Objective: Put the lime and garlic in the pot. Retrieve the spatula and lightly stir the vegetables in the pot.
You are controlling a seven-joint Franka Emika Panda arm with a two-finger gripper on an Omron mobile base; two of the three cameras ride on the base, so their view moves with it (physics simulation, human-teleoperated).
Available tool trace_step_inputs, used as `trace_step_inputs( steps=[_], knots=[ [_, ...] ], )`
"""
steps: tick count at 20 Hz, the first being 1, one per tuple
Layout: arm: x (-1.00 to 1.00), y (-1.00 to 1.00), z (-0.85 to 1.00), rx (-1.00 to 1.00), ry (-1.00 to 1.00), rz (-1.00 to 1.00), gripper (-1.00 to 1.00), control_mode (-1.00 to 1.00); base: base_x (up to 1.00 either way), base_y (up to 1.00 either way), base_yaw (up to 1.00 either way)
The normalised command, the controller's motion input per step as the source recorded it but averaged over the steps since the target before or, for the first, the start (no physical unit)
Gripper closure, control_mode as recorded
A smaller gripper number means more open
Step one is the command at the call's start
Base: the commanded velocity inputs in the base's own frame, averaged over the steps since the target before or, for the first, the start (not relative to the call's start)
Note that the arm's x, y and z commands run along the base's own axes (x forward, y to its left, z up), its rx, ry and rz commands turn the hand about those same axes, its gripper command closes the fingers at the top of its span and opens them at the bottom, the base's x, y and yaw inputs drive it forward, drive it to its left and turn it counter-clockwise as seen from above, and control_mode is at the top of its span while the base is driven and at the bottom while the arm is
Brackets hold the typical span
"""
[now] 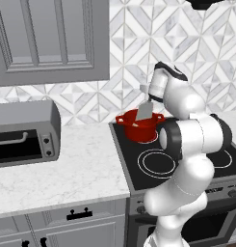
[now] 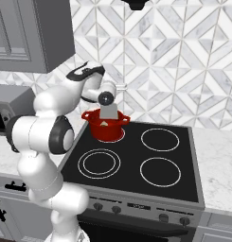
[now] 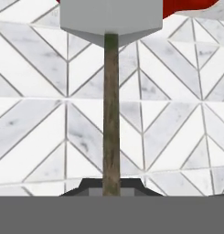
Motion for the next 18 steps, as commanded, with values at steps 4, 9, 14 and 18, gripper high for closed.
trace_step_inputs(
  steps=[4,9,14,18],
  knots=[
    [0.07,-0.01,-0.32,0.0,0.0,-0.04,1.0,-1.0,0.0,0.0,0.0],
    [0.07,0.0,-0.37,0.03,0.0,-0.02,1.0,-1.0,0.0,0.0,0.0],
    [0.13,0.0,-0.31,0.05,0.0,-0.04,1.0,-1.0,0.0,0.0,0.0],
    [0.05,0.0,-0.31,0.01,0.0,-0.04,1.0,-1.0,0.0,0.0,0.0]
  ],
)
